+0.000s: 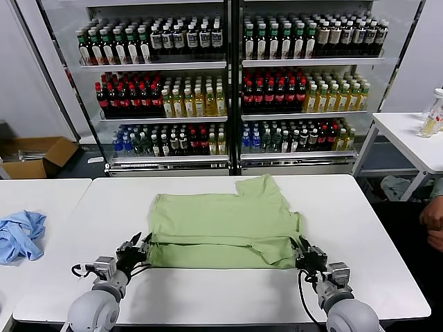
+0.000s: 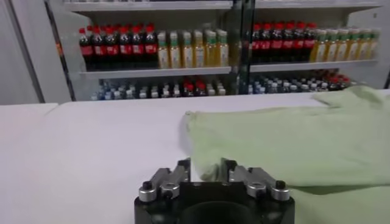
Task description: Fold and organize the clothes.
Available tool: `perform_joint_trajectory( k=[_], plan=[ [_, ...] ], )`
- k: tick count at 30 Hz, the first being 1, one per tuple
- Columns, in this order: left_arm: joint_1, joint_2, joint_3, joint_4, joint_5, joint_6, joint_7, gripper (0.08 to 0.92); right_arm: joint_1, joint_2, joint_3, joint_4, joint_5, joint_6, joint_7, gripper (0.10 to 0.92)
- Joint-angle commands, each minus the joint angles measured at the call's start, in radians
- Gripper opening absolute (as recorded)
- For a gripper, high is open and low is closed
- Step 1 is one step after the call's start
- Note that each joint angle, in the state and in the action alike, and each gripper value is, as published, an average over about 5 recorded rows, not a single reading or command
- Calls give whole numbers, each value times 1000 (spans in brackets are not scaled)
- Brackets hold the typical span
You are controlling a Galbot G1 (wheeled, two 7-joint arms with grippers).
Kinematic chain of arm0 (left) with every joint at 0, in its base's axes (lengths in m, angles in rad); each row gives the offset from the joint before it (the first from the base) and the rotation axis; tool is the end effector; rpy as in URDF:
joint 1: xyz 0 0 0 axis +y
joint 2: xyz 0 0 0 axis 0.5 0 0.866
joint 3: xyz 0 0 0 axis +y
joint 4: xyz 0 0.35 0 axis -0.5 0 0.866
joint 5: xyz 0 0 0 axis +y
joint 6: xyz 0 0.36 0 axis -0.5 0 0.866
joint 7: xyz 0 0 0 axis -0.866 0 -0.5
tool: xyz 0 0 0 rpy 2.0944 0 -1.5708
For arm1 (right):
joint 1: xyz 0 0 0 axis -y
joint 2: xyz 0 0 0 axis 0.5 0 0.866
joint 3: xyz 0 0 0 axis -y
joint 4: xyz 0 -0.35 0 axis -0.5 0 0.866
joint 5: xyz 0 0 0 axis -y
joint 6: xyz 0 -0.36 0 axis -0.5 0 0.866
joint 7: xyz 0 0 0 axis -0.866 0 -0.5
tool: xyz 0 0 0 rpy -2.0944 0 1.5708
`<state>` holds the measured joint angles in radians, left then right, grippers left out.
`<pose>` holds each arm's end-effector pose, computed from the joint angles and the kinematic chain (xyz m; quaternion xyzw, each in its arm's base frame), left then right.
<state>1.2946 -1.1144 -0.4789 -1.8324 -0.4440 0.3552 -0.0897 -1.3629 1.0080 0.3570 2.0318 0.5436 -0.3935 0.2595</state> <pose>0.2787 0.0993 -0.3153 -0.0324 -0.9810 -0.0159 0.1907 0.2435 -0.0561 -0.2785 0.0627 -0.9788 0.0229 0.1938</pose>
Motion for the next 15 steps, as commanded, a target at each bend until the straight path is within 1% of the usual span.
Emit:
perform_joint_trajectory(
  k=[1, 6, 9, 11, 15],
  plan=[
    [35, 18, -29, -35, -17, -20, -12, 546, -15, 7, 14, 28, -14, -4, 4, 562],
    [170, 30, -50, -161, -117, -1, -31, 685, -108, -14, 58, 110, -11, -19, 7, 709],
    [213, 21, -41, -198, -127, 2, -29, 767, -141, -10, 61, 121, -10, -27, 17, 785],
    [221, 14, -31, -197, -125, 5, -26, 804, -148, 2, 52, 109, -10, -36, 33, 811],
    [221, 5, -17, -184, -116, 36, -32, 821, -130, 26, 28, 59, -14, -44, 46, 822]
  ],
)
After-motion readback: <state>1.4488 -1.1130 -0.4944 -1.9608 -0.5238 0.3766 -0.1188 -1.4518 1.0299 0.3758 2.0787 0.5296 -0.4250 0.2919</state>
